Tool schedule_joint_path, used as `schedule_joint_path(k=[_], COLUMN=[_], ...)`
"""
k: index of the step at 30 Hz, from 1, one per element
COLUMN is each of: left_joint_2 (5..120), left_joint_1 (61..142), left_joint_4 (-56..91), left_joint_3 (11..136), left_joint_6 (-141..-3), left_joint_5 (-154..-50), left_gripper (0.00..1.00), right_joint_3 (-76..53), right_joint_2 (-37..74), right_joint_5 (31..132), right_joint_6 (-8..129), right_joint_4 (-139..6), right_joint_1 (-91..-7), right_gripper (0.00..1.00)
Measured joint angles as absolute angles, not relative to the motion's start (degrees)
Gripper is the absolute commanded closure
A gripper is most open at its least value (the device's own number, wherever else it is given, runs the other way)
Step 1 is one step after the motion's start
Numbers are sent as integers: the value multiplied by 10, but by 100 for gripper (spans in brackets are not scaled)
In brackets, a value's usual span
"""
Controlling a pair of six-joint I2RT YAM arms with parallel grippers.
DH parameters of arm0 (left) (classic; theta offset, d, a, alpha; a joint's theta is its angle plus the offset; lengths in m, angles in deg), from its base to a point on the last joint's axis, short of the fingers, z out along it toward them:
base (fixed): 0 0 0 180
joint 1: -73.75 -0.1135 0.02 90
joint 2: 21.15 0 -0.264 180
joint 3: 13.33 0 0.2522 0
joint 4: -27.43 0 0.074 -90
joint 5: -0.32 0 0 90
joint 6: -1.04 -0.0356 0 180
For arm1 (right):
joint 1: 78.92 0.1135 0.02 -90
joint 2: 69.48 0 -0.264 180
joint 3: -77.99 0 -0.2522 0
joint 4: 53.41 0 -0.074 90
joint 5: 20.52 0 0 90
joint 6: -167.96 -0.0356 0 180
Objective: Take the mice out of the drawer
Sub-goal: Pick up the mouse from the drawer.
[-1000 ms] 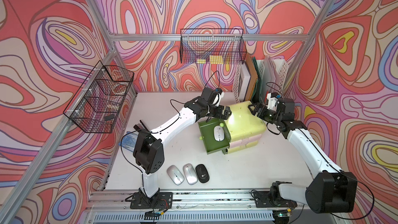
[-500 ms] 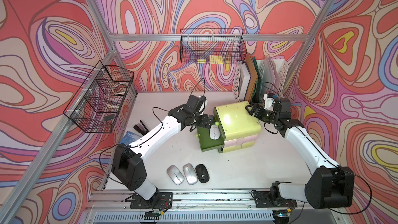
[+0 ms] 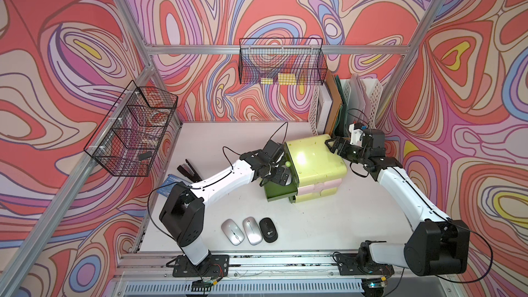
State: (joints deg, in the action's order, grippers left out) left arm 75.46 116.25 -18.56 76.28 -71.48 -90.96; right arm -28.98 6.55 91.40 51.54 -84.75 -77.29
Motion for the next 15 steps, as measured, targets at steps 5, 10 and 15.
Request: schedule_joint_path(k=[5,10,15], left_joint_2=[755,738,734], left_joint_1=[1175,1179,1183], left_joint_4=[-100,-4,58], left_joint_3=[712,659,629], left_joint_6=[-729,-744,-761], left_joint_5=[-906,-892,-871], left_gripper=[3,3,3], right_joint_3=[-290,-290,-290], right_joint_2=[66,66,66], right_joint_5=[914,914,912], right_joint_6=[516,518,520], right_joint_4=[-847,-845,-844], right_joint_1=[-773,-773,-773], right_gripper=[10,10,10])
